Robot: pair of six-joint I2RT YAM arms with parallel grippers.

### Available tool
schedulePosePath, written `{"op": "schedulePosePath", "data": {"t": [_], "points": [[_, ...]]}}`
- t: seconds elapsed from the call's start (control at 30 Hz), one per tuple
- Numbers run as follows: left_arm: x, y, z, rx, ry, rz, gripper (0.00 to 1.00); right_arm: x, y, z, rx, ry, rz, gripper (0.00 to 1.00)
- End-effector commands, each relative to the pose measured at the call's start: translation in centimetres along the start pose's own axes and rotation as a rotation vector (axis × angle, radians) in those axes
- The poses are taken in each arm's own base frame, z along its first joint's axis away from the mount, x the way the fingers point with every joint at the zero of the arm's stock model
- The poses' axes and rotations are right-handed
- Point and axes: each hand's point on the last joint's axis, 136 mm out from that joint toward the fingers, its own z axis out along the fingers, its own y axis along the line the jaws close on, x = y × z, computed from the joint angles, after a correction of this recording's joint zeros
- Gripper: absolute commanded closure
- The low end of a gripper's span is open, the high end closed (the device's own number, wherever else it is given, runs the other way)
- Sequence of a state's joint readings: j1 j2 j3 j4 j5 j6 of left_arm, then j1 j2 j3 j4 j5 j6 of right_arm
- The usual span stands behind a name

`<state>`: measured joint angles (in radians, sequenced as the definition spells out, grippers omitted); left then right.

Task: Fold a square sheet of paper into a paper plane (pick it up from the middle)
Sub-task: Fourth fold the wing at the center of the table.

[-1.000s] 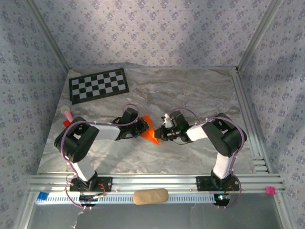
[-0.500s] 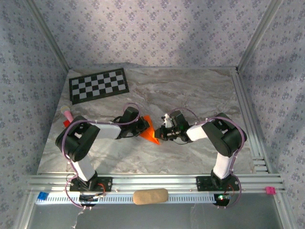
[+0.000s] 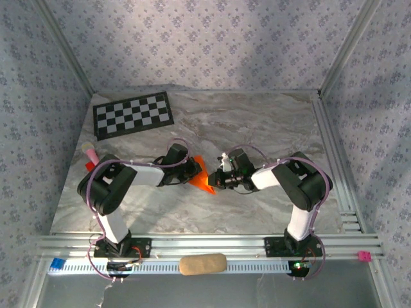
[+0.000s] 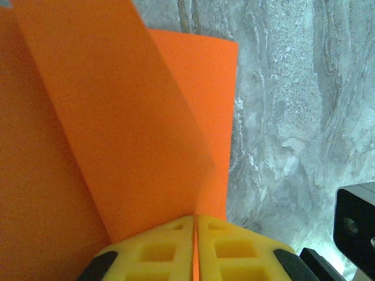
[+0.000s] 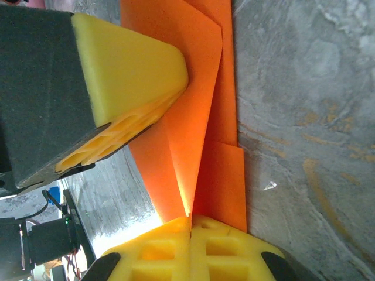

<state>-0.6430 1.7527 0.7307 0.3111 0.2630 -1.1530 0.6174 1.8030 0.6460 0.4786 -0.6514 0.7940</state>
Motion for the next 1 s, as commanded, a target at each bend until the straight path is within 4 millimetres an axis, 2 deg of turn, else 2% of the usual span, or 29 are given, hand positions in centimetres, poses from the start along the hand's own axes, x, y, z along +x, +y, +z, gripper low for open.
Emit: {"op": "schedulePosePath", "data": {"t": [0.0, 0.27, 0.63, 0.97], "points": [[-0.2, 0.6, 0.3, -0.029, 0.005, 0.003, 0.88, 1.2, -3.4, 0.2, 0.111, 0.034, 0.079, 0.97], [0.0, 1.0, 0.4, -0.050, 0.022, 0.014, 0.89, 1.1, -2.5, -0.3, 0.106, 0.036, 0.063, 0.90], [0.1, 1.3, 0.6, -0.054, 0.031, 0.009, 0.90, 2.3, -2.1, -1.7, 0.137, 0.072, 0.022, 0.84], [0.1, 1.3, 0.5, -0.055, 0.027, 0.010, 0.90, 3.9, -3.6, -1.6, 0.195, 0.123, 0.037, 0.87]]}}
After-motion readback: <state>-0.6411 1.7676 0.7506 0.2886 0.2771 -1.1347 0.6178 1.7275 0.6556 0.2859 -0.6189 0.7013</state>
